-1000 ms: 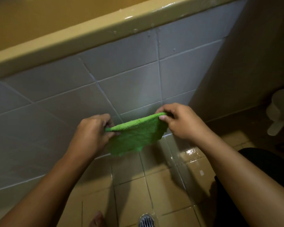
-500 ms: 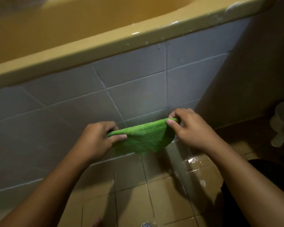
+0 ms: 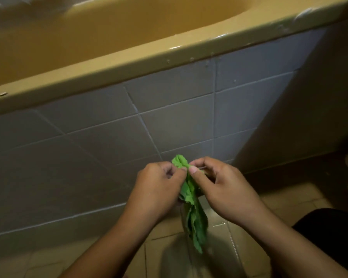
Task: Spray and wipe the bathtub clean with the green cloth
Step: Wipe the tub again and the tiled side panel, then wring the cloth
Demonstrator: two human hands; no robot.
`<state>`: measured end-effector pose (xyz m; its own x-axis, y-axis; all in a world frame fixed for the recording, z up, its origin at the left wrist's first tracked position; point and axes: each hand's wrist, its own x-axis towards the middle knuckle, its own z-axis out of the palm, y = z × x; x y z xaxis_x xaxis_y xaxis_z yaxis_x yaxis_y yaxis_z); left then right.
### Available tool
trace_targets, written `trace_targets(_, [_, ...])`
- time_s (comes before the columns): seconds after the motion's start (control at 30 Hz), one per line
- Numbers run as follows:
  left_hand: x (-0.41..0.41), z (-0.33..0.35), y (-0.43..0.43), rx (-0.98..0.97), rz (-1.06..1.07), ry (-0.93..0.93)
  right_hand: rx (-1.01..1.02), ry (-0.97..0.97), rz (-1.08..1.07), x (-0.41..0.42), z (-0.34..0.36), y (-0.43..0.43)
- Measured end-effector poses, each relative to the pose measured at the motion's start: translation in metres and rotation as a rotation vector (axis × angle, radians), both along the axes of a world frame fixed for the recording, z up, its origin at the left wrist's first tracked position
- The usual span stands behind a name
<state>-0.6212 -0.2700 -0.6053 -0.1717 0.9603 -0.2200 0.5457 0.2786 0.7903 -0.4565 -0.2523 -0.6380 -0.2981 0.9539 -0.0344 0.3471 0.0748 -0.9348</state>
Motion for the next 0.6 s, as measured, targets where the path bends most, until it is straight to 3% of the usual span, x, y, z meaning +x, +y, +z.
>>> trace_targets(0.1, [-0.002, 0.006, 0.001, -0.081, -0.015, -0.160, -0.013, -0.019, 0.110, 0.003, 0.008, 0.000])
trace_targets(0.2, [-0.003, 0.016, 0.003, -0.189, 0.020, -0.382, -0.019, 0.040, 0.091, 0.009, 0.005, 0.006])
trace_targets(0.27, [-0.010, 0.018, 0.005, -0.138, 0.013, -0.385, -0.042, 0.182, 0.033, 0.011, 0.003, 0.012])
trace_targets(0.37, [-0.026, 0.009, 0.011, 0.073, 0.005, -0.205, -0.246, 0.560, -0.079, 0.013, 0.007, 0.018])
trace_targets(0.43, [-0.029, 0.001, 0.008, 0.041, -0.108, -0.316, -0.440, 0.822, -0.118, 0.015, 0.012, 0.021])
trace_targets(0.5, [-0.020, -0.005, 0.003, -0.074, -0.235, -0.561, -0.541, 0.995, -0.154, 0.019, 0.018, 0.024])
trace_targets(0.57, [-0.010, -0.010, 0.000, -0.069, -0.252, -0.671, -0.557, 1.026, -0.175, 0.023, 0.020, 0.029])
trace_targets(0.6, [-0.006, -0.009, -0.002, -0.033, -0.199, -0.681, -0.537, 0.923, -0.163, 0.025, 0.018, 0.030])
